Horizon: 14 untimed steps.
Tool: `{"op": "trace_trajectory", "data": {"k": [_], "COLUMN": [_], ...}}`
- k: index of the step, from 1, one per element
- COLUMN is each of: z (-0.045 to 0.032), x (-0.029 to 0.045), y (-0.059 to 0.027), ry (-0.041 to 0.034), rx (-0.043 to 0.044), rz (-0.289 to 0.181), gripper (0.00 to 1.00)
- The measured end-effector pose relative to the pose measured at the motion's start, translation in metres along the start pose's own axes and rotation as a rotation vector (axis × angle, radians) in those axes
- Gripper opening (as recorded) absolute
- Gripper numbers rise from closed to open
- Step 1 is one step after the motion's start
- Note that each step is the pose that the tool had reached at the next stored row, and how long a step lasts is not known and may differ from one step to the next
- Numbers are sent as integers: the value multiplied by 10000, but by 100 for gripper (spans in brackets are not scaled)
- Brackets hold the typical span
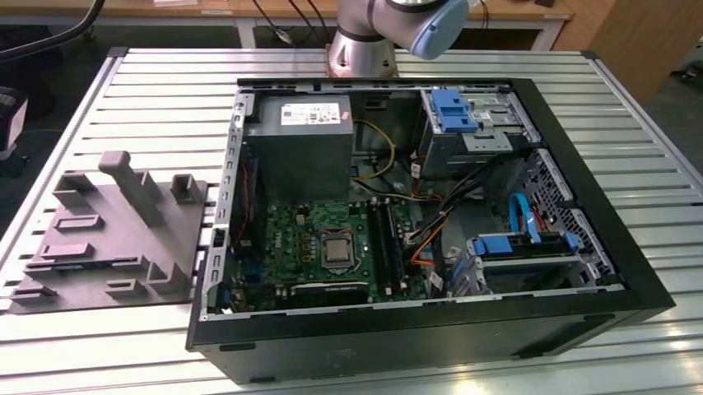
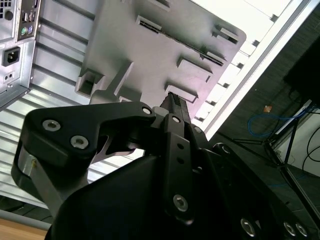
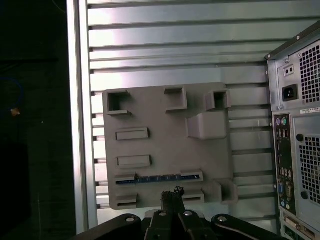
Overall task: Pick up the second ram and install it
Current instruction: 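Pick up the second ram and move it above second insertion slot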
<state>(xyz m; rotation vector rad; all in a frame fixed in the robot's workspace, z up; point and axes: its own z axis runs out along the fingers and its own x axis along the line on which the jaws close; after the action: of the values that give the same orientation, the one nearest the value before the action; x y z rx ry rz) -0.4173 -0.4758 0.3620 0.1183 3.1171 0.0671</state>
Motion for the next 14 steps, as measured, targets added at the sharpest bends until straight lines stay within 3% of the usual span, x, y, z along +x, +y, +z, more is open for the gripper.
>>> {"op": "trace_trajectory", "data": {"k": [10, 14], "z": [0, 1], "x": [0, 0], "y": [-2, -2], "ry": [2, 30], "rx": [0, -14], "rz": [-53, -703], "gripper": [10, 10]}}
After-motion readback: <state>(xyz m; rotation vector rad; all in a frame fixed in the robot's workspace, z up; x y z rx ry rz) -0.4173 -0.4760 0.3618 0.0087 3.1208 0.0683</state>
